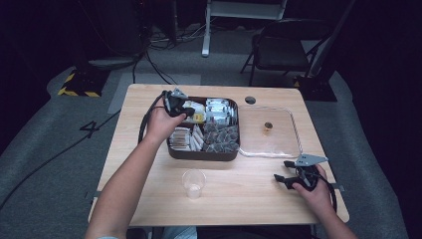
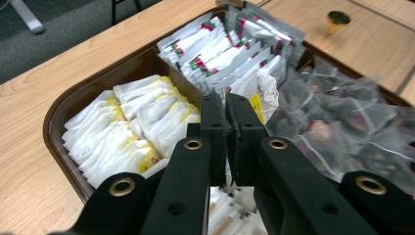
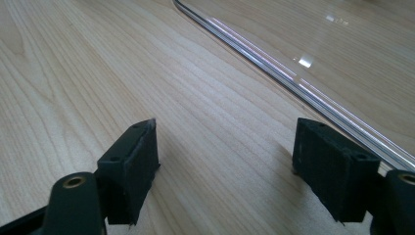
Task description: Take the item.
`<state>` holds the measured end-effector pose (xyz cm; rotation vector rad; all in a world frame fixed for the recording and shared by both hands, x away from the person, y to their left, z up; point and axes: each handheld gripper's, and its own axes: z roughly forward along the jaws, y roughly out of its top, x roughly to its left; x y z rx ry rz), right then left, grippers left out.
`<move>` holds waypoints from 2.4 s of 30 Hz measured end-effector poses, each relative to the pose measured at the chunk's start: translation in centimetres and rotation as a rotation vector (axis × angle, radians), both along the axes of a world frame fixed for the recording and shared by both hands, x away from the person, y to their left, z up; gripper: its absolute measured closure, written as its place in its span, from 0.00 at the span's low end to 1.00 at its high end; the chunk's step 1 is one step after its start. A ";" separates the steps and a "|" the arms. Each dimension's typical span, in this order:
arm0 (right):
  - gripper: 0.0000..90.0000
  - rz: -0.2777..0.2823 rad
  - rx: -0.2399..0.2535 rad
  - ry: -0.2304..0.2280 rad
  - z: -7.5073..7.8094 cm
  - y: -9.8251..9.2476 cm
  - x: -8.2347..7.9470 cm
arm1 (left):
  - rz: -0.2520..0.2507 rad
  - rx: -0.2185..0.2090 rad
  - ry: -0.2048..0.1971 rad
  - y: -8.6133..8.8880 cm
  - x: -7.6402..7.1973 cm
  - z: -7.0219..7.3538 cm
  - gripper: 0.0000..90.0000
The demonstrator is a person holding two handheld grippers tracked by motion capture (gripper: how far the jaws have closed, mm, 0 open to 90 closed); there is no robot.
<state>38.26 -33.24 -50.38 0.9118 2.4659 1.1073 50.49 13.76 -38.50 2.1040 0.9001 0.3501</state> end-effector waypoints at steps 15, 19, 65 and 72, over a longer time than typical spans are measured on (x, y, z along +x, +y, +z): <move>0.28 0.000 0.000 0.000 0.0 0.0 0.0 | -0.055 -0.042 -0.067 -0.4 -7.0 3.2 0.96; 0.28 0.000 0.000 0.000 0.0 0.0 0.0 | -0.062 -0.053 -0.085 -0.3 -9.0 4.0 0.96; 0.28 0.005 0.000 0.000 0.0 0.2 0.2 | -0.078 -0.025 -0.020 1.6 -19.8 -1.1 0.96; 0.28 0.005 0.001 0.000 0.0 0.2 0.2 | -0.122 0.009 0.020 0.7 -19.9 -1.9 0.96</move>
